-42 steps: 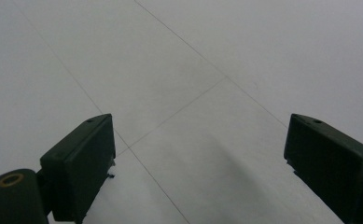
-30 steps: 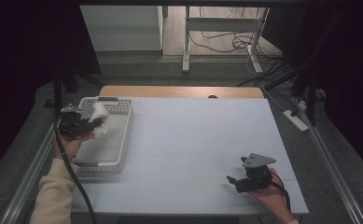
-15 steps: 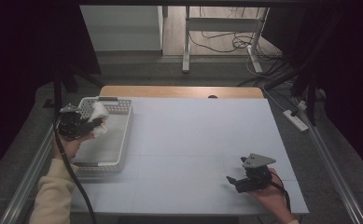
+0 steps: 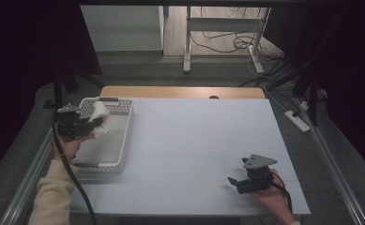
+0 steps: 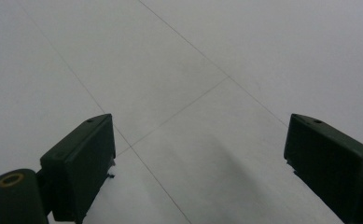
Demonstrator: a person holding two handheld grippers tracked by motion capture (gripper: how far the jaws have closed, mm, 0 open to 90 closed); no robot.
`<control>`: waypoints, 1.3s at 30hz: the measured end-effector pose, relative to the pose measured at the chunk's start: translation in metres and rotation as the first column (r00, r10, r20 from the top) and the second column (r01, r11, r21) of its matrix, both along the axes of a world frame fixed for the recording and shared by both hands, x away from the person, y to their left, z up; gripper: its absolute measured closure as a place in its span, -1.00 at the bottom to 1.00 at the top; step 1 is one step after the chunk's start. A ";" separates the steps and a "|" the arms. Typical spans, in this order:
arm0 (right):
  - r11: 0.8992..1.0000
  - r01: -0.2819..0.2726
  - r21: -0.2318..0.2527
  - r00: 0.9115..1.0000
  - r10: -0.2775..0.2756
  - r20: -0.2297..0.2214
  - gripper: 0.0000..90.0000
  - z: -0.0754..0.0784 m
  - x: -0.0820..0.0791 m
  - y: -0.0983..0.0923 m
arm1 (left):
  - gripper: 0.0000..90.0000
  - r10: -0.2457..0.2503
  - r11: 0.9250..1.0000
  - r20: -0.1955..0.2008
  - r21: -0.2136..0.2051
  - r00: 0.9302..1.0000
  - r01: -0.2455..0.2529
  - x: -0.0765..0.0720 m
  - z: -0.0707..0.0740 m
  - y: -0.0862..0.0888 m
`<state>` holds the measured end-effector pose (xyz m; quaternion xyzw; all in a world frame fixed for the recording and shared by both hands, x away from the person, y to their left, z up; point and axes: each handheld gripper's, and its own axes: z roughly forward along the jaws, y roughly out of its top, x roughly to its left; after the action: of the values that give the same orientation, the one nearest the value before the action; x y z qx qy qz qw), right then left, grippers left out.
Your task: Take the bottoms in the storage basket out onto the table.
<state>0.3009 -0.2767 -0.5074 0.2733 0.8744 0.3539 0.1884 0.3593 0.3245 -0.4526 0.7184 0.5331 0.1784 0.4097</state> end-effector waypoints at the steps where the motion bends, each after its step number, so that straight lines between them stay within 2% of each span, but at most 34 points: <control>1: 1.000 0.000 0.000 1.000 0.000 0.000 -0.80 0.000 0.000 0.000 | 0.54 -0.003 1.000 0.003 -0.001 1.000 0.003 0.000 0.001 -0.001; 16: 1.000 -0.003 -0.006 1.000 0.003 0.001 -0.80 -0.001 0.000 0.001 | 0.54 -0.055 0.998 0.047 -0.040 0.997 0.057 -0.007 0.016 -0.012; 39: 1.000 -0.002 -0.006 1.000 0.002 0.000 -0.80 -0.001 0.000 0.001 | 0.54 -0.105 0.993 0.085 -0.044 0.991 0.109 -0.014 0.028 -0.028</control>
<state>0.3006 -0.2761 -0.5081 0.2717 0.8757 0.3515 0.1889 0.3458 0.2961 -0.4247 0.7280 0.4805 0.1724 0.4576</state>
